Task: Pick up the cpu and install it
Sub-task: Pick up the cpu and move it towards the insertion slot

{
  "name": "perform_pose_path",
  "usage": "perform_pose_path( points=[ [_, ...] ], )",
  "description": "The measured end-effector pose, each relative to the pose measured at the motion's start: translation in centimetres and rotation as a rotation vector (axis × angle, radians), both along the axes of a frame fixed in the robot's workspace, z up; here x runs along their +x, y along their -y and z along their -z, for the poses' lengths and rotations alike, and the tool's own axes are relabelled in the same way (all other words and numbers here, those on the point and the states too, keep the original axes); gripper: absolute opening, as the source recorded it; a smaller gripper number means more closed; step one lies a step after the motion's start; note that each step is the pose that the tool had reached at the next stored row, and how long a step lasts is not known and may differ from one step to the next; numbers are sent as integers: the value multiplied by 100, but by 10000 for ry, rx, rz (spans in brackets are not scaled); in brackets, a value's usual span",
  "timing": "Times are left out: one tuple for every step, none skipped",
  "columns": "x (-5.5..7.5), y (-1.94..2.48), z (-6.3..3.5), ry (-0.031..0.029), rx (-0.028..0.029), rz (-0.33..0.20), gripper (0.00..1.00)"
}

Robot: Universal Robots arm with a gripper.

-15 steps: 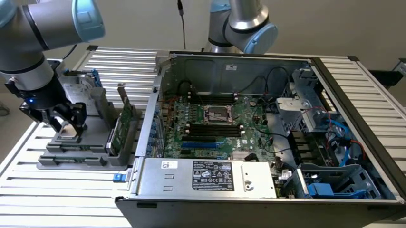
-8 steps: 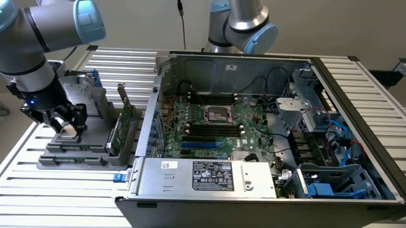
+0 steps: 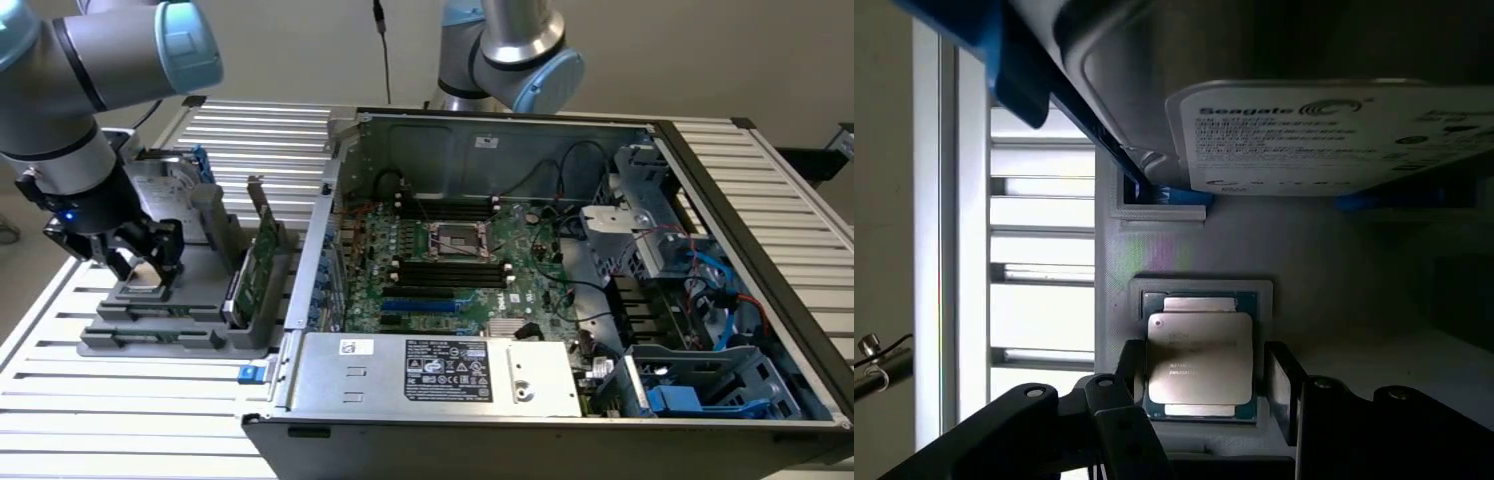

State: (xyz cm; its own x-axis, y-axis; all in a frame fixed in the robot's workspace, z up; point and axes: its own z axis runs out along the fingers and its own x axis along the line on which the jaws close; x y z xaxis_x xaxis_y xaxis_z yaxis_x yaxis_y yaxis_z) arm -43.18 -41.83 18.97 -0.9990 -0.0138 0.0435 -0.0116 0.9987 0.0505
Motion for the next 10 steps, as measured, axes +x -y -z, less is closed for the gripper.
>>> perform_pose_path(
  points=[
    [0, -1, 2, 1, 0, 0, 60],
    [-1, -2, 5, 0, 0, 0, 60],
    [-3, -4, 9, 1, 1, 0, 60],
    [-6, -7, 12, 0, 0, 0, 60],
    [-9, -8, 15, 0, 0, 1, 60],
    [-13, -9, 17, 0, 0, 0, 60],
    [-17, -9, 17, 0, 0, 0, 60],
    [-18, -10, 18, 0, 0, -1, 60],
    [-19, -10, 19, 0, 0, 0, 60],
    [-19, -10, 21, -2, -1, 0, 60]
  ],
)
